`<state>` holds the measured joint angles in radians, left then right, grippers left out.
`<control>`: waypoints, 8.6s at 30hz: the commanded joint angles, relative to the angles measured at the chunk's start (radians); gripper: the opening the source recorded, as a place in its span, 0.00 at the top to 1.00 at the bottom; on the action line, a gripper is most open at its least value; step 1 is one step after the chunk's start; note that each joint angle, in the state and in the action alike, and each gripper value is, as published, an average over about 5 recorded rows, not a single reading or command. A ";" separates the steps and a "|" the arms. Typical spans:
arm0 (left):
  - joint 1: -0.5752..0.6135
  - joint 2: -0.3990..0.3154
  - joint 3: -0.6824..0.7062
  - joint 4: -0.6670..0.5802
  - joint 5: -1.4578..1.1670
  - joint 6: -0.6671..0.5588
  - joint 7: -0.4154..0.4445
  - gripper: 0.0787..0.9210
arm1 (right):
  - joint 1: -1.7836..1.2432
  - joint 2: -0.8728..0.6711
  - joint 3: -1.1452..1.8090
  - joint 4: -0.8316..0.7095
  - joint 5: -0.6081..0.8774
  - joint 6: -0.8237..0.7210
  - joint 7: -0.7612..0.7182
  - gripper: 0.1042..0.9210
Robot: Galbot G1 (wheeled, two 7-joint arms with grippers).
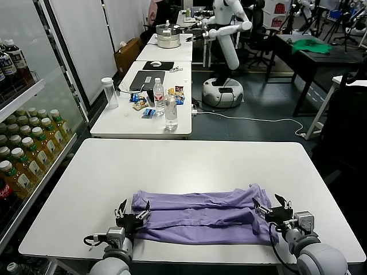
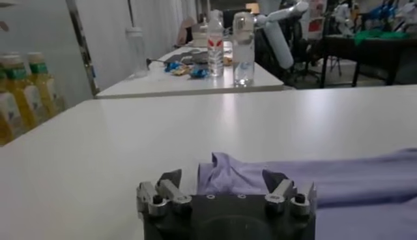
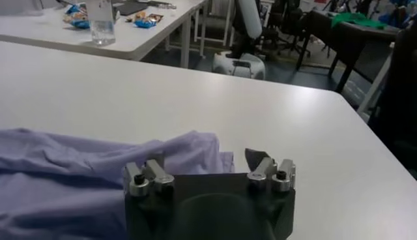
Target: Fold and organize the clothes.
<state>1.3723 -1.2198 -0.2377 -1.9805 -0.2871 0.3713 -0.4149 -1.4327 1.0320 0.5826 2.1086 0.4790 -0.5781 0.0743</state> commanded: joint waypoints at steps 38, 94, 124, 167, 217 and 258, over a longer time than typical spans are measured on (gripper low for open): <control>0.095 0.273 -0.628 -0.130 -0.561 0.008 0.076 0.98 | 0.010 0.002 0.015 0.018 0.025 0.000 0.012 0.12; -0.138 -0.090 0.066 -0.180 -0.809 0.027 0.134 0.48 | 0.052 -0.007 0.007 -0.051 0.014 0.004 0.006 0.12; -0.009 -0.035 0.009 0.032 -0.177 -0.051 0.041 0.17 | 0.022 0.001 0.024 -0.015 0.005 0.007 0.005 0.12; -0.035 0.296 -0.823 -0.213 -1.373 0.013 0.035 0.95 | 0.012 0.044 0.021 0.019 0.003 0.011 0.006 0.12; 0.072 0.055 -0.251 -0.120 -0.213 -0.279 0.106 0.17 | 0.341 0.254 -0.560 -0.212 -0.063 0.092 0.103 0.12; 0.097 0.018 -0.224 -0.129 -0.174 -0.293 0.099 0.12 | 0.596 0.157 -0.415 -0.477 -0.139 0.057 -0.032 0.93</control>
<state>1.4646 -1.2006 -0.4641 -2.1087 -0.4682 0.0805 -0.3162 -0.9496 1.2802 0.0854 1.7016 0.3897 -0.5062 0.1518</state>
